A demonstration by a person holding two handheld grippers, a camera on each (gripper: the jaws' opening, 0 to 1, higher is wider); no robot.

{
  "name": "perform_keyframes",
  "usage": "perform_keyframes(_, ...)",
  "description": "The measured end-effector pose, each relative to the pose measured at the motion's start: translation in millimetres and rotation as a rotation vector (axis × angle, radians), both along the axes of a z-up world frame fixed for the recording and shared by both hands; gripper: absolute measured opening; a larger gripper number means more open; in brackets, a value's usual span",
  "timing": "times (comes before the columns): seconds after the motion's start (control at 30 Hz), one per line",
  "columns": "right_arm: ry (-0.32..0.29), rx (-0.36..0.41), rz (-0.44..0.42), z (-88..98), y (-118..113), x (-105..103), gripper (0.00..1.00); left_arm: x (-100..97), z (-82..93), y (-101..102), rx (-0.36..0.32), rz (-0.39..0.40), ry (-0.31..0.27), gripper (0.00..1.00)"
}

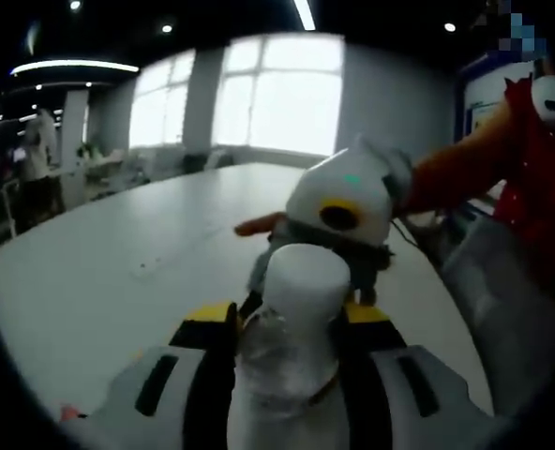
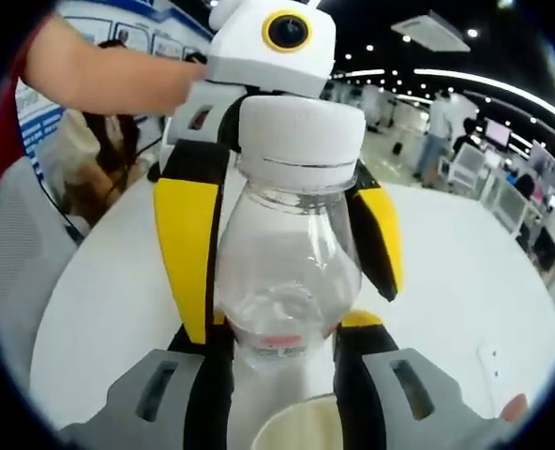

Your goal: Arrange the tabletop items into an orderly group along one side of the table until the central work area is clear of visible clutter.

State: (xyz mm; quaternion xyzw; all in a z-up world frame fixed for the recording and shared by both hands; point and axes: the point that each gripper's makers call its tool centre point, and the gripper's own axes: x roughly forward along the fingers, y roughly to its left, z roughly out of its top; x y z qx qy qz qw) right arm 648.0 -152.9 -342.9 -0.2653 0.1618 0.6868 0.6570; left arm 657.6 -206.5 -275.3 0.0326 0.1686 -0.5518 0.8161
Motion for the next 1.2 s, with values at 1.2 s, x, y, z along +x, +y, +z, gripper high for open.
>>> perform_keyframes(1.2,-0.038,-0.019,-0.061,3.1,-3,5,0.62,1.2,9.2,11,-0.025,0.036,-0.001,0.53)
